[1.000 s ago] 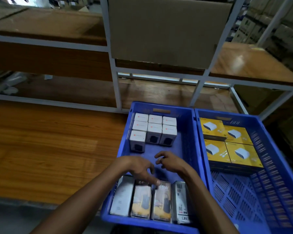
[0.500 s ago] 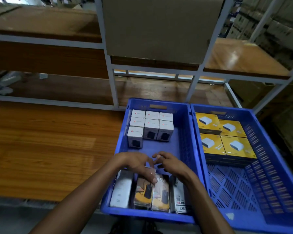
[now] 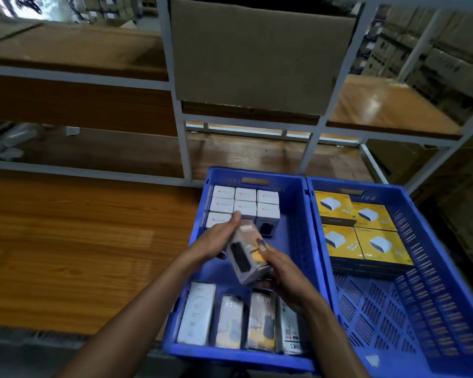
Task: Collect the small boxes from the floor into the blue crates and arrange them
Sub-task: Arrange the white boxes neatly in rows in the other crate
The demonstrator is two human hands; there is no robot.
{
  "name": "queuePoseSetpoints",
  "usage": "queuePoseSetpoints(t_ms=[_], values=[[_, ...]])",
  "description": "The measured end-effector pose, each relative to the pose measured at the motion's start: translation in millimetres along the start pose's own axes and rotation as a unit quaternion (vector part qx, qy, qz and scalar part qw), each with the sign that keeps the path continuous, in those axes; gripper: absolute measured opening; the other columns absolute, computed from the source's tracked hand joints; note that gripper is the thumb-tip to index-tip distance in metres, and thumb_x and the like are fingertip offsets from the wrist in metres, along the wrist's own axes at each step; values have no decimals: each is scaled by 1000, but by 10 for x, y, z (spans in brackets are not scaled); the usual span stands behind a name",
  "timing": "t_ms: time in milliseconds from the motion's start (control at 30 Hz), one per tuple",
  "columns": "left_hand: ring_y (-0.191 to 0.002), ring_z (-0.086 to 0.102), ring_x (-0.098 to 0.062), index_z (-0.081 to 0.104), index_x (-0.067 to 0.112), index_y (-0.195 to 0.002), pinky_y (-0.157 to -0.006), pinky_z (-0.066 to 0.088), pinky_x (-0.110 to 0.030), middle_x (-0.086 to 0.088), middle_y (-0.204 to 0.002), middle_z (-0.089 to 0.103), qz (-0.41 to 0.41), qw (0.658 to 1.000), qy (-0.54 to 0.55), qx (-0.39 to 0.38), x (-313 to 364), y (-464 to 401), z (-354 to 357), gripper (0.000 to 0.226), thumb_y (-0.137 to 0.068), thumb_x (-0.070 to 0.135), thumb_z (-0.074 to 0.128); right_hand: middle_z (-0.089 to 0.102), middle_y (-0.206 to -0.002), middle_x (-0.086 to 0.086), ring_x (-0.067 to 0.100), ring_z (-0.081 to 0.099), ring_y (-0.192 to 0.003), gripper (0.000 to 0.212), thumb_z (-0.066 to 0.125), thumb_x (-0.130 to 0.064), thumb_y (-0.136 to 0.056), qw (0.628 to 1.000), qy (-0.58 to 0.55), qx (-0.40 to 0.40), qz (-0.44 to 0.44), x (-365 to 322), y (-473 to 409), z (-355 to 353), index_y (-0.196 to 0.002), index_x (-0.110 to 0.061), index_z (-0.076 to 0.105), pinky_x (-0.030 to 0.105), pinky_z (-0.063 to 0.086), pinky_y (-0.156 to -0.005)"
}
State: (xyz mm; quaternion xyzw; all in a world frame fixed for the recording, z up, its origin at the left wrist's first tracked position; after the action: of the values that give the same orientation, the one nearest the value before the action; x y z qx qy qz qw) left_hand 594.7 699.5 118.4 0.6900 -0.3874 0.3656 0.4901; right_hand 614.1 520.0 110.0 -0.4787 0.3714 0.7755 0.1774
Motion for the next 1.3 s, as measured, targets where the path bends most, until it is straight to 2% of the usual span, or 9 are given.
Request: queuePoseSetpoints(t_ms=[167,433,600,700,833,933,1067,1200,1300], values=[[-76,53,-18,75,30,-106,-64,48,-26,1,-81,64,41,996,77,-20,14,-74,24,49,-99,71,49,63,-136,28,54,53,-132,57,46,-47,-105,978,-200,24,59,88,-32,-95,-142,-6,58,49,64,-79],[-89,68,-17,73,33,-115,-75,56,-38,-2,-101,77,102,993,61,-9,73,-159,10,42,-92,66,64,72,-126,16,32,69,-114,46,56,-47,-102,998,21,47,-35,-108,-14,-207,-132,-14,67,51,54,-100],[-90,66,0,65,27,-134,-72,57,-25,11,-121,69,188,974,-119,38,253,-271,-1,46,-93,45,76,67,-136,2,20,62,-127,35,55,-24,-108,980,141,133,-52,-159,-209,-448,-142,-17,59,38,53,-102],[-118,59,-12,56,26,-145,-94,49,-27,4,-135,60,237,936,-256,52,301,-459,7,64,-89,48,78,62,-131,-6,21,54,-128,30,45,-31,-112,979,139,150,-24,-224,-298,-456,-135,-22,60,35,44,-100],[-127,53,-23,50,20,-152,-102,40,-29,-5,-140,55,261,903,-336,63,356,-643,86,69,-91,39,77,63,-137,18,42,54,-133,26,43,-40,-111,980,125,154,6,-273,-482,-416,-120,-27,64,51,46,-112],[-126,52,-30,49,18,-152,-105,41,-37,-9,-140,53,257,891,-370,64,336,-767,140,67,-92,33,75,58,-139,24,48,56,-128,22,47,-41,-110,978,133,159,26,-264,-667,-428,-109,-26,64,41,52,-95],[-123,48,-33,45,21,-154,-107,42,-44,-9,-142,51,234,868,-435,57,198,-896,166,65,-96,34,70,72,-124,17,19,66,-88,29,46,-30,-111,983,108,148,34,-103,-993,-536,-122,-11,65,24,51,-65],[-122,42,-31,49,21,-144,-102,44,-45,-7,-139,51,231,837,-492,67,79,-934,133,54,-95,33,69,72,-103,15,26,63,-85,23,50,-24,-109,975,135,167,48,55,-1224,-602,-116,-10,66,35,50,-68],[-125,42,-31,54,21,-138,-98,43,-45,-4,-139,51,232,801,-545,91,72,-915,112,46,-95,33,67,74,-94,10,32,67,-83,26,61,-40,-93,965,190,171,52,383,-1625,-802,-98,-17,73,46,55,-71]])
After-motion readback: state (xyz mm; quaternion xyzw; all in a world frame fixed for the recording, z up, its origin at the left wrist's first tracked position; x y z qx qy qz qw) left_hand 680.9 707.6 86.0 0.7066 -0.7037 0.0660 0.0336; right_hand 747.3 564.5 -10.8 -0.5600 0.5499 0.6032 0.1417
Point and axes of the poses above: each hand's wrist, its own y-axis away from the middle knuckle, its own z-axis out of the palm, x = y × z, the point moved 7 cm from there along -y, towards the middle knuckle
